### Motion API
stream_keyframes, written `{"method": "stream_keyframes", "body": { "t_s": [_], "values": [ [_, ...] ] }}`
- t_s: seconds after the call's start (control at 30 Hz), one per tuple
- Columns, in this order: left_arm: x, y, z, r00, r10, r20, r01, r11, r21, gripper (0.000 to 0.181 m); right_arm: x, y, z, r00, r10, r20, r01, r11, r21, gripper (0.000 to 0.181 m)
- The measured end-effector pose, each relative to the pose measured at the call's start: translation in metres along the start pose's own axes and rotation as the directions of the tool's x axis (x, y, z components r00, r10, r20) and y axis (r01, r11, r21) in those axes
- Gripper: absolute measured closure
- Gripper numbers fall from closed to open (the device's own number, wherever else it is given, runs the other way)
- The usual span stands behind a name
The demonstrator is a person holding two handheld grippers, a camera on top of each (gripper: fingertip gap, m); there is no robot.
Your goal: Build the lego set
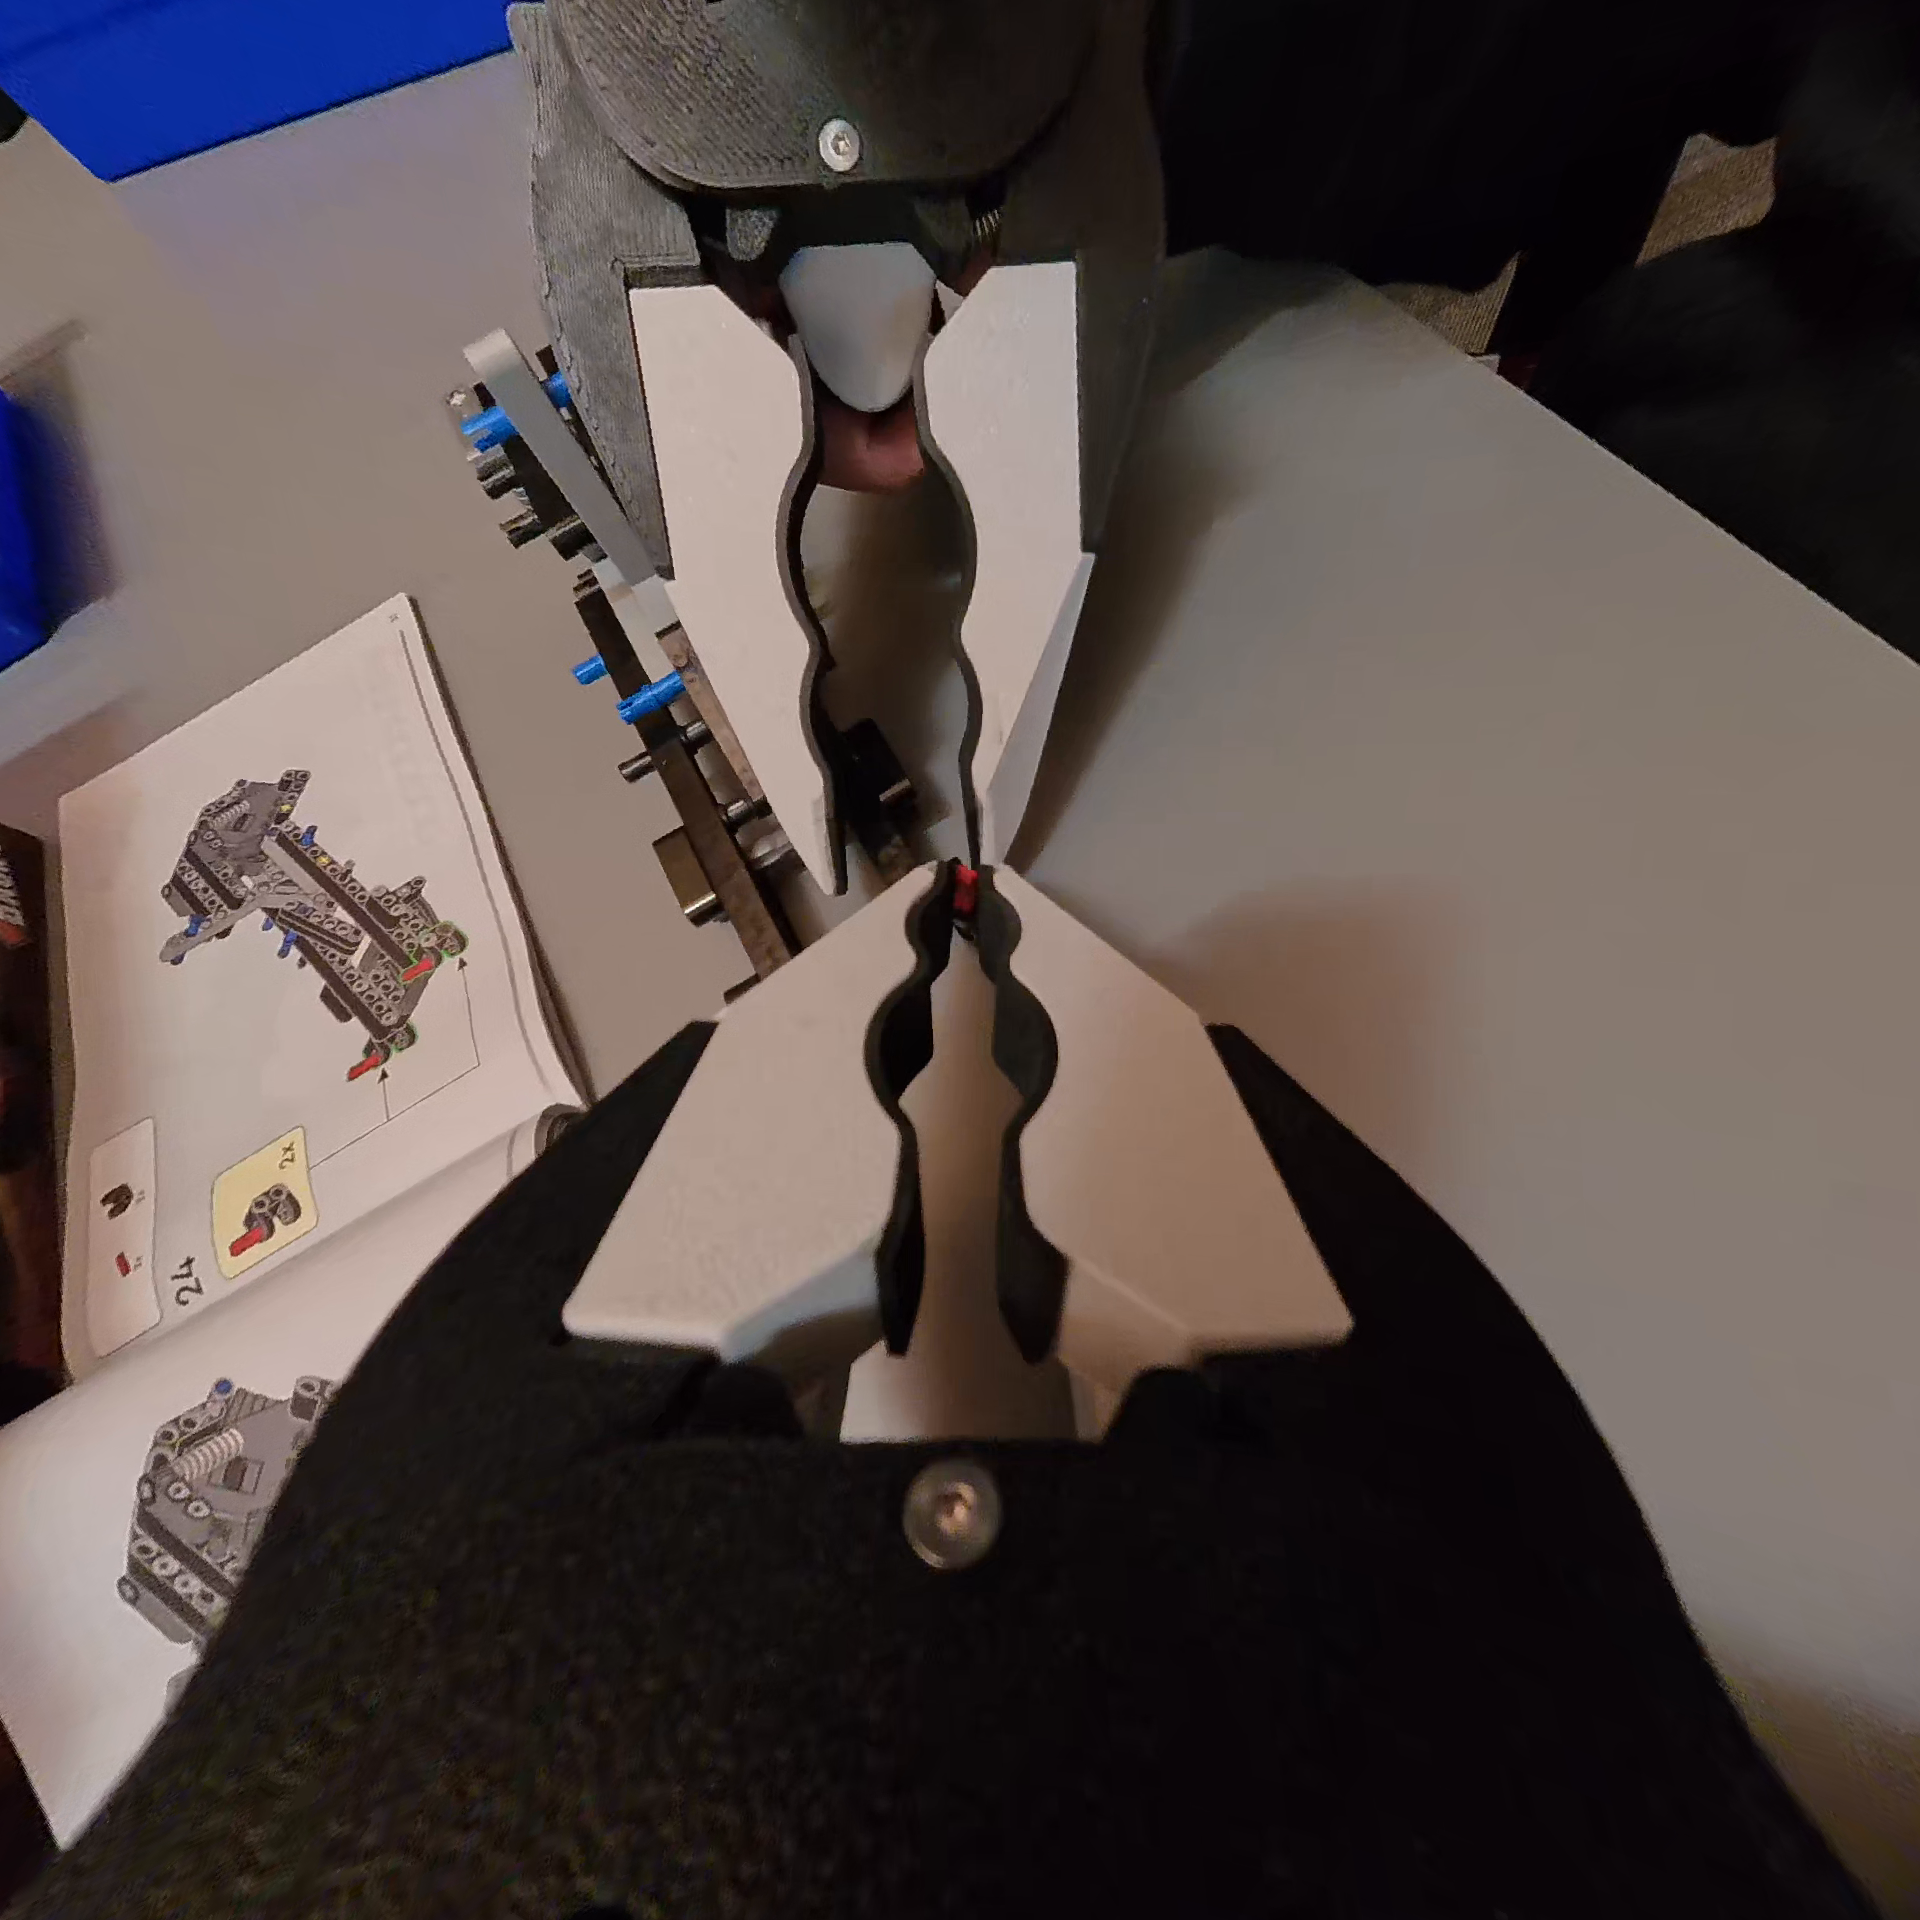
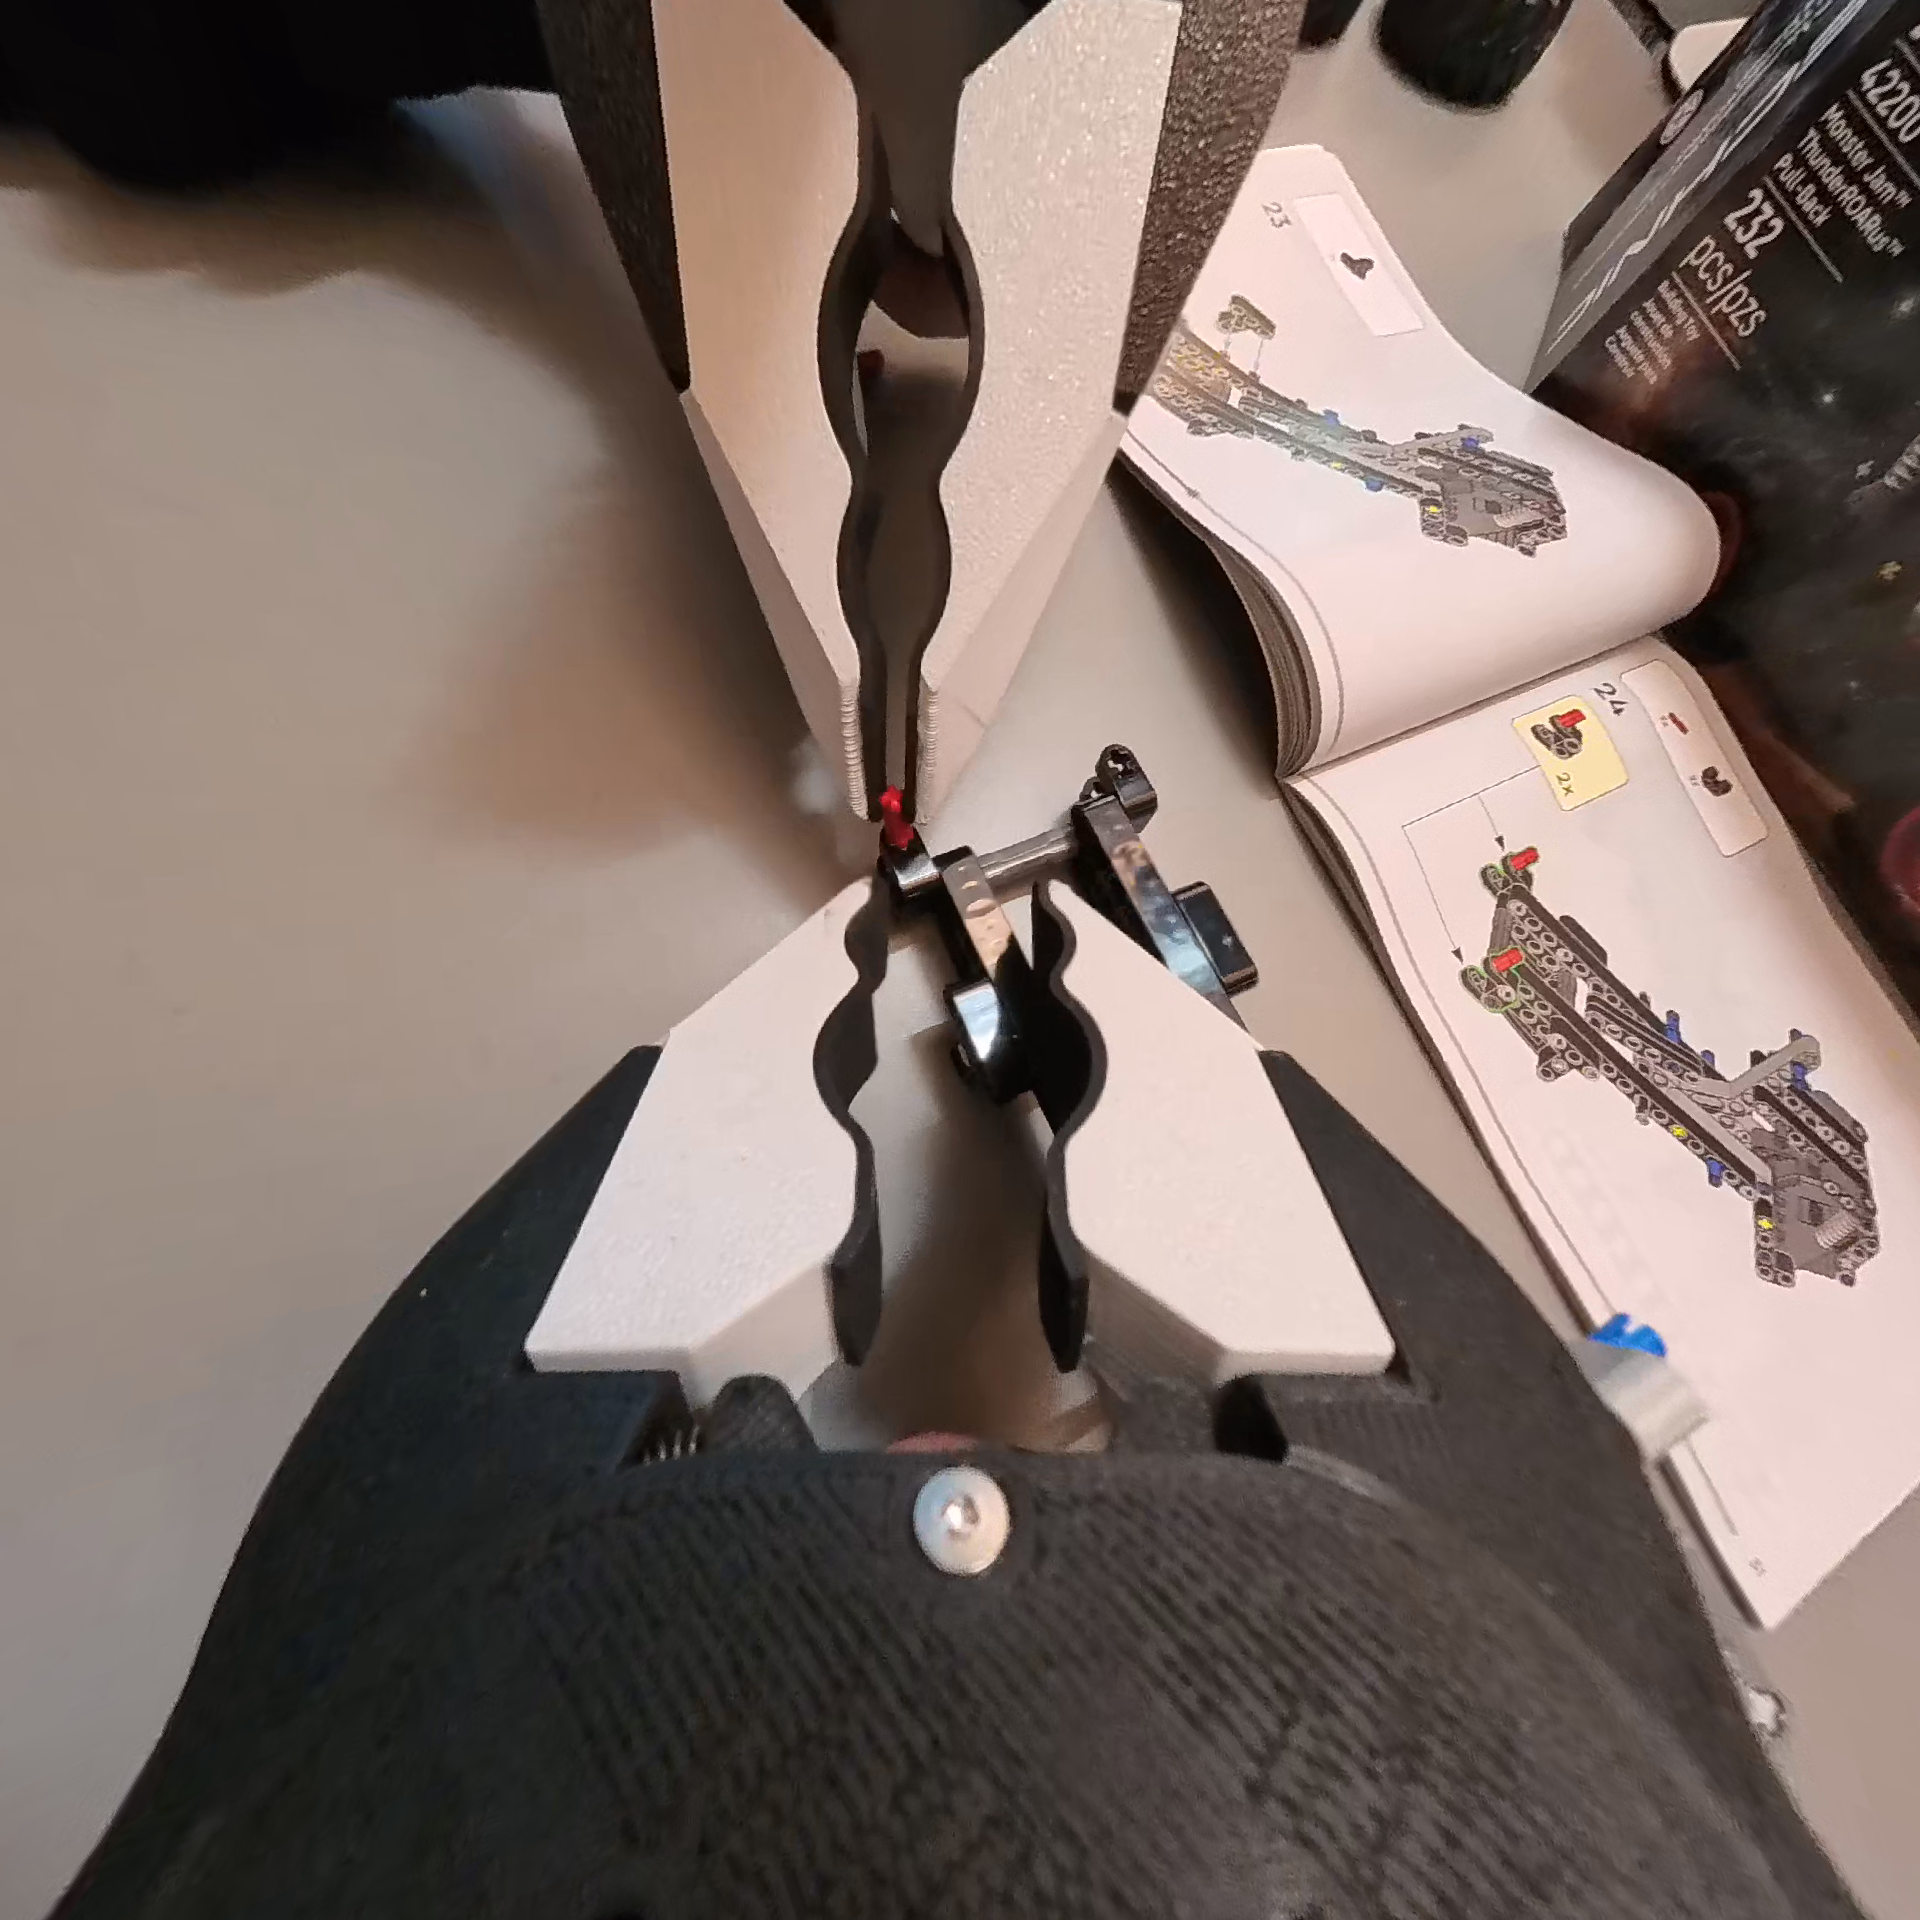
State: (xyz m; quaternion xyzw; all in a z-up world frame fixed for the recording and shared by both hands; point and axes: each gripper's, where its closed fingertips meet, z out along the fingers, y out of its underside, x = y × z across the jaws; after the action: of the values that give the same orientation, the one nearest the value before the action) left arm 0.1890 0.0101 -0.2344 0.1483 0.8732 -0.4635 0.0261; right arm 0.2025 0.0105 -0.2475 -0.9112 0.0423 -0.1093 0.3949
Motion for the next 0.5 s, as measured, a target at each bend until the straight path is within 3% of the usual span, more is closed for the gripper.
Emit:
{"method": "stream_keyframes", "body": {
  "t_s": [0.17,0.37,0.5],
  "values": [
    [0.001,-0.001,0.001,1.0,-0.015,-0.012,0.015,1.0,0.012,0.18,-0.004,-0.001,-0.002,1.0,0.014,0.023,-0.012,0.998,-0.067,0.16],
    [0.002,-0.001,0.001,1.0,-0.005,-0.015,0.006,1.0,0.023,0.18,-0.005,0.008,0.008,0.993,-0.089,0.075,0.106,0.957,-0.27,0.159],
    [0.003,-0.001,-0.001,1.0,-0.001,-0.023,0.002,0.999,0.034,0.18,-0.006,0.006,0.011,0.996,-0.061,0.065,0.076,0.965,-0.252,0.159]
  ]
}}
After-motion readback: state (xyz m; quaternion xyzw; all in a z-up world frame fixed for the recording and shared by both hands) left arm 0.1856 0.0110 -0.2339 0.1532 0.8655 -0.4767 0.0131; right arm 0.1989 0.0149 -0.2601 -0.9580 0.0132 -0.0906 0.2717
